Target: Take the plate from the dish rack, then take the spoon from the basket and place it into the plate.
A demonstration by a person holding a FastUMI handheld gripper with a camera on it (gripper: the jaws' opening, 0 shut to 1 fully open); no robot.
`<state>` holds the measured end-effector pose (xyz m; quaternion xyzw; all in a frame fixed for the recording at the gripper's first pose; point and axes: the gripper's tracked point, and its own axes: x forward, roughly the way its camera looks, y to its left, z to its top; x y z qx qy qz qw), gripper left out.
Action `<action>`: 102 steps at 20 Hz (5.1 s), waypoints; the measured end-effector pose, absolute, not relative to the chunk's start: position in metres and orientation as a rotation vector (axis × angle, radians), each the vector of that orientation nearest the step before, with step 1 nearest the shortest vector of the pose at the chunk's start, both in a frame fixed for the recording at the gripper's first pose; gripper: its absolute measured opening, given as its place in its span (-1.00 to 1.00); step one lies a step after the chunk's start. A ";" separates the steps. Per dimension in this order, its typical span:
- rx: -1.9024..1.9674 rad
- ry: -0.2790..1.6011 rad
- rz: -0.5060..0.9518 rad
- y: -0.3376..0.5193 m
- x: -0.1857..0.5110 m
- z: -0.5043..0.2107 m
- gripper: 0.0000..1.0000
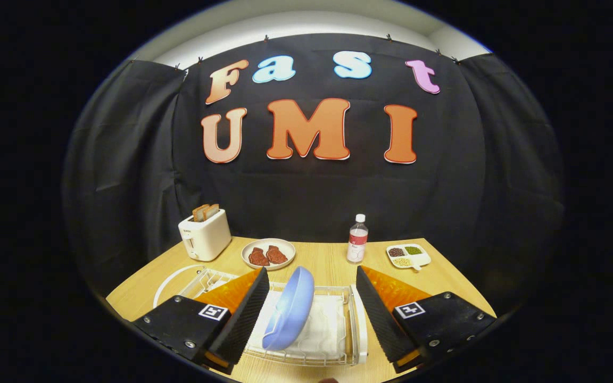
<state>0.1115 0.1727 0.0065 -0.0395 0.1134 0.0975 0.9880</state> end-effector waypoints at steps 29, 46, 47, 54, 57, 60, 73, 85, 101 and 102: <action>-0.085 0.568 -0.031 0.178 0.169 -0.079 -0.43; 0.142 0.476 0.121 0.143 0.050 -0.034 -0.44; 0.157 0.479 0.131 0.139 0.038 -0.038 -0.43; 0.263 0.502 0.189 0.125 -0.038 -0.087 -0.44; 0.399 0.530 0.214 0.128 -0.057 -0.113 -0.44; 0.478 0.573 0.203 0.130 -0.068 -0.150 -0.44; 0.667 0.656 0.145 0.156 -0.058 -0.206 -0.42; 0.644 0.653 0.136 0.149 -0.052 -0.201 -0.27; 0.315 0.382 0.004 0.041 -0.024 -0.152 0.93; 0.283 0.340 -0.031 0.026 -0.020 -0.146 0.95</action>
